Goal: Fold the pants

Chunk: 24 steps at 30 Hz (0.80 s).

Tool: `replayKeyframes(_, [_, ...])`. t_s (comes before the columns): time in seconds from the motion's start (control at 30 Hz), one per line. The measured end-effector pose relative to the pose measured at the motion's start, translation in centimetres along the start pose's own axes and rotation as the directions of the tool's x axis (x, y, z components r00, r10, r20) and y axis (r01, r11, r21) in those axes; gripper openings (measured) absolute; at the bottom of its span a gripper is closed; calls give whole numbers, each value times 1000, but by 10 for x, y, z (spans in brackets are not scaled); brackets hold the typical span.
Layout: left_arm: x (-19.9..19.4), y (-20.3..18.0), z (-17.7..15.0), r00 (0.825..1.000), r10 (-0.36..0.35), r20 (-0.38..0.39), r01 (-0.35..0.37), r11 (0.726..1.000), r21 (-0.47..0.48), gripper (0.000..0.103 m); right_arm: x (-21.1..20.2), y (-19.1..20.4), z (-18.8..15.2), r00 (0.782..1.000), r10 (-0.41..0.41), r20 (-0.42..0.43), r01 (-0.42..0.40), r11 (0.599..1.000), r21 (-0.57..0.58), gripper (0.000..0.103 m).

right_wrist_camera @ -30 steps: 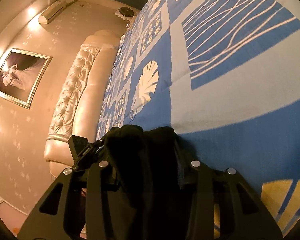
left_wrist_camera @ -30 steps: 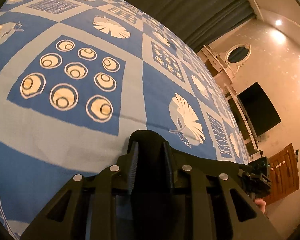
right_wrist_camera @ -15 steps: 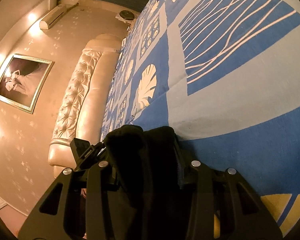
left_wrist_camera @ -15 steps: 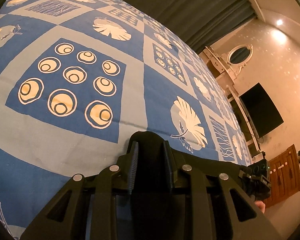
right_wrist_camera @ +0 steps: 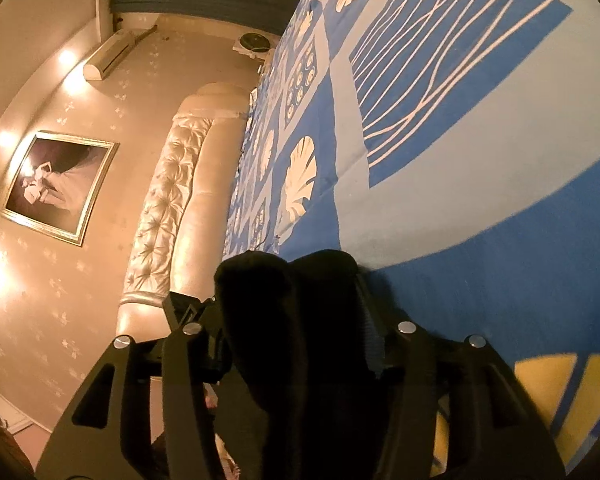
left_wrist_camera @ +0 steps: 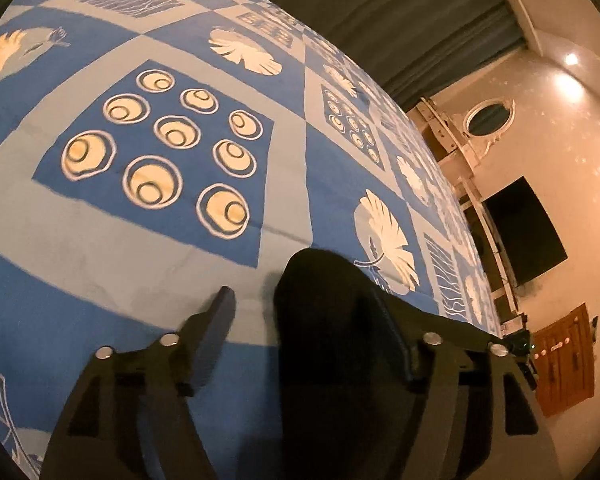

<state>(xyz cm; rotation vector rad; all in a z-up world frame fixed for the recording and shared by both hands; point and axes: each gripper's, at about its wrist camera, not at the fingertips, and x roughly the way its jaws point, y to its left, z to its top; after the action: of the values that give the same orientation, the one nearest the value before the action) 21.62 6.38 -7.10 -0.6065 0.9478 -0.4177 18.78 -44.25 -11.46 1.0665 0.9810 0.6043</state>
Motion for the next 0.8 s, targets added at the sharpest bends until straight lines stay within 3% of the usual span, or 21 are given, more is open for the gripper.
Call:
replayKeyframes(0.07, [-6,0,-3,1000,16,4,-16,1000,-2,78,-12,-2,-3,999,32,30,-33,999,26,62])
replayKeyframes(0.17, [-16,0,-12,999,50,1,-50,999,-17,81,-35,-12,-8,995,50,89,-58,995,83,64])
replayKeyframes(0.4, [-46,-8,-54,984,179,1,-179,984,1,85,-84,-19,-48,990,-46,133,33,994,100,66])
replayKeyframes(0.57, [-66,-23,-96,954,298,21,-299,952,60,86,-99,-7,-89,977,-174,122,170,985,42,76])
replayKeyframes(0.73, [-90,-35,-124,937,345,59,-347,937,46,86,-98,17,-127,927,-362,95,367,929,-45,88])
replayKeyframes(0.8, [-95,-41,-130,928,365,72,-370,927,67,86,-97,24,-139,910,-405,95,411,909,-62,90])
